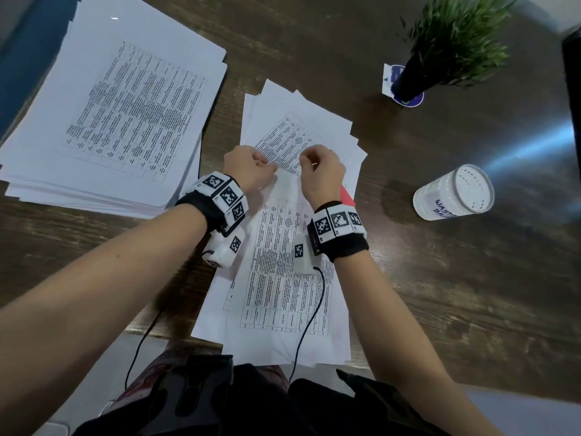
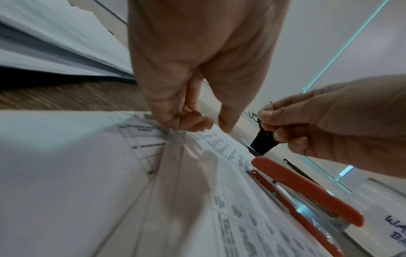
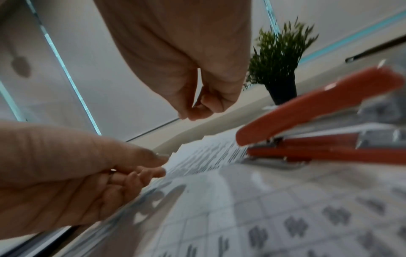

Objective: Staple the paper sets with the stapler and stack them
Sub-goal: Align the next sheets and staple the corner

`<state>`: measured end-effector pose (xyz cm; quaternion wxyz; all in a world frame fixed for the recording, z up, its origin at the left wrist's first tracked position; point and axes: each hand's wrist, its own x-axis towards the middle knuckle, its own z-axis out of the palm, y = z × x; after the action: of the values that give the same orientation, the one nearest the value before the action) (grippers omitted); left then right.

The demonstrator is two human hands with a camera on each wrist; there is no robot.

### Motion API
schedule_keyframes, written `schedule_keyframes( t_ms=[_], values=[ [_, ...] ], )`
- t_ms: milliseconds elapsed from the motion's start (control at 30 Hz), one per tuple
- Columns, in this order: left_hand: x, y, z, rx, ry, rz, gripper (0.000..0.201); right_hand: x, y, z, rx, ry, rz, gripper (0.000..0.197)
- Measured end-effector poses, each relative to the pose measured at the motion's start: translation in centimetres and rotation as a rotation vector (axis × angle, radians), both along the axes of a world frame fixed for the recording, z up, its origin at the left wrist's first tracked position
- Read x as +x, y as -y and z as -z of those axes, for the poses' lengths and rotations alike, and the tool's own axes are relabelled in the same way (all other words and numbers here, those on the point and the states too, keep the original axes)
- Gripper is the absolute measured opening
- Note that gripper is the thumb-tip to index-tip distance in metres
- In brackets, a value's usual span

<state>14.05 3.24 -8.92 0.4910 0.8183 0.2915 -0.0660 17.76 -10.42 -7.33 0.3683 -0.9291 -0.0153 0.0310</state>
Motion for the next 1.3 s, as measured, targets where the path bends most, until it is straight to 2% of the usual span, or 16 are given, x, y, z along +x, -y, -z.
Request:
schedule_keyframes(
  t_ms=[167, 333, 433, 500, 600, 800, 933, 1067, 1200, 1300],
  values=[
    [-1.0, 2.9, -1.9, -0.018, 0.067, 0.170, 0.018, 0.0, 5.9, -2.0, -0.038, 0.105, 0.116, 0.016],
    [-0.8, 7.3, -2.7, -0.083, 0.040, 0.375, 0.016, 1.5, 15.4, -4.8, -0.181, 0.263, 0.378, 0.020],
    [-0.5, 9.9, -3.9, -0.086, 0.081, 0.432, 0.021, 2.5, 20.3, -6.5, -0.261, 0.307, 0.490, 0.024],
    [-0.1, 11.7, -4.4, -0.165, 0.105, 0.422, 0.023, 3.2, 22.6, -7.1, -0.293, 0.270, 0.537, 0.028],
    [0.3, 13.8, -4.8, -0.329, 0.080, 0.411, 0.016, 4.0, 24.6, -7.1, -0.248, 0.188, 0.536, 0.032],
    [2.6, 17.5, -6.4, -0.360, 0.088, 0.530, 0.006, 2.8, 25.9, -5.9, -0.381, 0.040, 0.366, 0.030],
    [5.5, 20.7, -8.8, -0.355, 0.160, 0.574, 0.011, 2.5, 27.1, -4.5, -0.280, 0.129, 0.321, 0.023],
    [8.9, 23.7, -10.8, -0.315, 0.266, 0.549, 0.012, 2.8, 27.8, -4.2, -0.189, 0.262, 0.333, 0.017],
    [11.2, 26.2, -11.1, -0.245, 0.339, 0.582, 0.012, 2.0, 28.8, -3.5, -0.141, 0.415, 0.428, 0.022],
    [11.6, 27.5, -10.2, -0.122, 0.357, 0.678, 0.013, 1.4, 29.2, -2.8, -0.144, 0.398, 0.413, 0.022]
  ],
)
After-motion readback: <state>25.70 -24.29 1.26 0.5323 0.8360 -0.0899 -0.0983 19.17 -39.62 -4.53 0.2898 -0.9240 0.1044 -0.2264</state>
